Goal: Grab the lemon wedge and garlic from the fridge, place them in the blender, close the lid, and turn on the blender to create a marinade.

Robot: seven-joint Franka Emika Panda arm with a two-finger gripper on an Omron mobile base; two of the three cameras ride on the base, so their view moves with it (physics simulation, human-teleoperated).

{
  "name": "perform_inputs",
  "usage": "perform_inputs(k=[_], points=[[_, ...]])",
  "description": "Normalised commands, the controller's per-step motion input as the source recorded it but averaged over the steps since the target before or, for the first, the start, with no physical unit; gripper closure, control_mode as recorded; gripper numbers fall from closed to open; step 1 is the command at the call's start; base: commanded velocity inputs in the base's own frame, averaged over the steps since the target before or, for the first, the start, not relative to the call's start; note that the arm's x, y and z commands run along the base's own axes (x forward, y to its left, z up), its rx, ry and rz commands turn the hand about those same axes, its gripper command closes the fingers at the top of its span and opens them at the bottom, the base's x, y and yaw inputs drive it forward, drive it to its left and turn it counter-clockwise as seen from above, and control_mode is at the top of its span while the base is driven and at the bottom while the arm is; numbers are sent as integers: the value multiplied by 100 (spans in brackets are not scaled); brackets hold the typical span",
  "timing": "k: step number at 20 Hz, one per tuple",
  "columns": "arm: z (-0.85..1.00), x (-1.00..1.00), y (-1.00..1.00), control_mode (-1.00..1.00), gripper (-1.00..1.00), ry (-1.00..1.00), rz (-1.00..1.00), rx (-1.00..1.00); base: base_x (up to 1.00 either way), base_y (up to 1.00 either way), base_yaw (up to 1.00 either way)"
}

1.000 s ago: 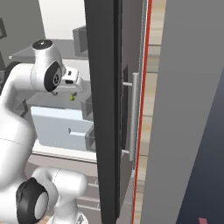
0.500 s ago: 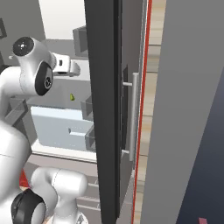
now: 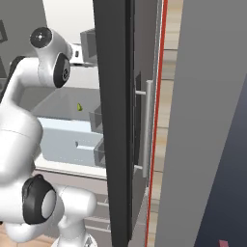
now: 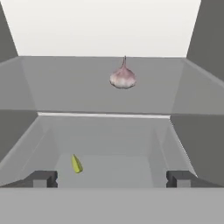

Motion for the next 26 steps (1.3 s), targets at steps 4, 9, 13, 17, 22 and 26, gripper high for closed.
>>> perform_inputs(k=[4,9,13,17,22,26], points=[[4,11,3,-100,-100,-7,-1,0,0,0,0],[7,47,5,-100,-100,0,-13,0,0,0,0],[0,42,18,-100,-100,0,-12,0,0,0,0],[5,62,0,-100,-100,2,-12,3,0,0,0],[1,59,-8,-100,-100,18,-8,11,0,0,0],[-1,59,-12,-100,-100,23,-6,9,0,0,0]])
